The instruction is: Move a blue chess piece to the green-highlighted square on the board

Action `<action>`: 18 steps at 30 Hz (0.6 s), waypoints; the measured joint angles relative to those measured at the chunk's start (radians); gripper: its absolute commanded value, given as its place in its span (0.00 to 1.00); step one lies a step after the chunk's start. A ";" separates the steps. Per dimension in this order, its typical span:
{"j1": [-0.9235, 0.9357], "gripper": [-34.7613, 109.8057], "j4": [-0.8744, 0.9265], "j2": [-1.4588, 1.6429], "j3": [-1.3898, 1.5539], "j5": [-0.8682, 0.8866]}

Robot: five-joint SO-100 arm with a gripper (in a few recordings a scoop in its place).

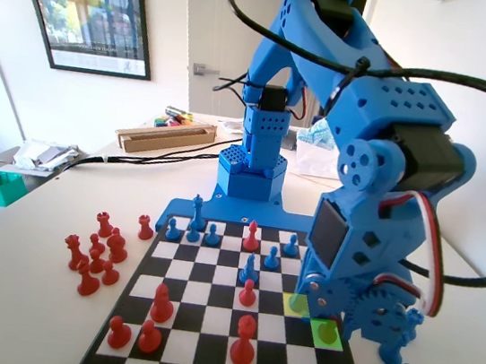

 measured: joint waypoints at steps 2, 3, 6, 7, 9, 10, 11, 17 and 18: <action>0.012 0.25 0.000 0.000 0.000 0.000; 0.015 0.25 0.000 0.000 0.000 0.000; 0.015 0.25 0.000 0.000 -0.002 0.000; 0.012 0.25 0.000 0.000 -0.002 0.000; 0.009 0.25 -0.005 0.000 -0.002 0.000; 0.009 0.25 -0.009 0.000 -0.002 0.000; 0.009 0.25 -0.014 0.000 -0.002 0.000; 0.009 0.25 -0.012 0.000 -0.011 0.000; 0.009 0.25 -0.009 0.000 -0.020 0.003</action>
